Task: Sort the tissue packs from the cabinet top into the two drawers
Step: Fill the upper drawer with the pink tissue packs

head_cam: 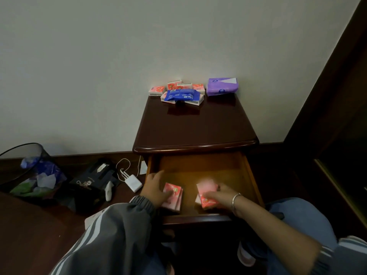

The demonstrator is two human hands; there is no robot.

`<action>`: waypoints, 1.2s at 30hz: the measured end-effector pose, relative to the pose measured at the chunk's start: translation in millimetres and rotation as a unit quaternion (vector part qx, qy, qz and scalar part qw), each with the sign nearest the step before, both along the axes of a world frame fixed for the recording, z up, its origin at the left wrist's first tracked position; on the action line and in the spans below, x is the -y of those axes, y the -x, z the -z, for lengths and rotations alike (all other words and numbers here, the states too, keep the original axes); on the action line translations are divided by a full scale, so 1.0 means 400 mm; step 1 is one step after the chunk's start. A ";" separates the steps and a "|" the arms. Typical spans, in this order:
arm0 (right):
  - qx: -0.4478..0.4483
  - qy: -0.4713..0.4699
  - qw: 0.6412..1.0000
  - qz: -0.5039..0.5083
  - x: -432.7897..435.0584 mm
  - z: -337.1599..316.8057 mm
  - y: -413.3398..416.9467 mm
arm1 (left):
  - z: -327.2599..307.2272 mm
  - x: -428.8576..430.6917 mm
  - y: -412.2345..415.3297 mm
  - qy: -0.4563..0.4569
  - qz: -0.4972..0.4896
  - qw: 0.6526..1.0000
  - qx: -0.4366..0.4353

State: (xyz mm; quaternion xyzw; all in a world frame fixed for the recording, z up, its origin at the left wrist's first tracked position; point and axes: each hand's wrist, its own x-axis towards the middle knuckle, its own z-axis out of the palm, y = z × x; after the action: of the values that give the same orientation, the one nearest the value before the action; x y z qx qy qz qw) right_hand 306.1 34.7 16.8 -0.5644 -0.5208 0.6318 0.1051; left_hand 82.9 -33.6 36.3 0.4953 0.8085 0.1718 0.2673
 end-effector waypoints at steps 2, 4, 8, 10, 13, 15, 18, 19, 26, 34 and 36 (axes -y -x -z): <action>0.009 0.014 1.000 -0.006 0.007 0.005 0.039 | -0.006 0.011 0.030 -0.073 -0.053 0.996 -0.006; 0.025 0.016 0.999 0.012 0.017 0.015 0.074 | 0.000 0.027 0.065 -0.092 -0.107 0.990 -0.002; 0.048 0.010 0.999 0.020 0.034 0.023 0.126 | 0.038 0.061 0.094 -0.043 -0.191 0.961 0.195; 0.044 0.007 0.999 -0.004 0.043 0.023 0.154 | 0.050 0.065 0.097 -0.054 -0.206 0.945 0.250; 0.040 -0.004 0.998 -0.055 0.061 0.019 0.198 | 0.055 0.058 0.101 -0.069 -0.198 0.949 0.235; 0.040 -0.019 0.997 -0.065 0.068 0.022 0.214 | 0.055 0.054 0.101 -0.058 -0.181 0.956 0.224; 0.032 -0.015 0.999 -0.041 0.060 0.030 0.206 | 0.050 0.060 0.103 -0.068 -0.091 0.989 0.098; 0.029 -0.009 0.999 -0.032 0.056 0.034 0.202 | 0.047 0.059 0.104 -0.090 -0.046 0.994 0.033; 0.065 -0.064 0.996 0.000 0.063 0.035 0.204 | 0.005 0.002 0.089 0.050 0.223 0.954 -0.196; 0.188 -0.190 0.950 -0.160 0.083 0.016 0.213 | -0.010 0.015 0.118 0.089 0.261 0.946 -0.171; 0.207 -0.193 0.950 -0.133 0.074 0.020 0.212 | -0.003 0.039 0.129 0.016 0.201 0.972 -0.118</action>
State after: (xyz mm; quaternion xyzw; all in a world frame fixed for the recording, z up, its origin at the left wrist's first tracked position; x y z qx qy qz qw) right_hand 221.2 5.1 9.0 -0.5769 -0.7138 0.3967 0.0171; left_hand 31.2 -49.2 37.7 0.6602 0.7208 0.0423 0.2067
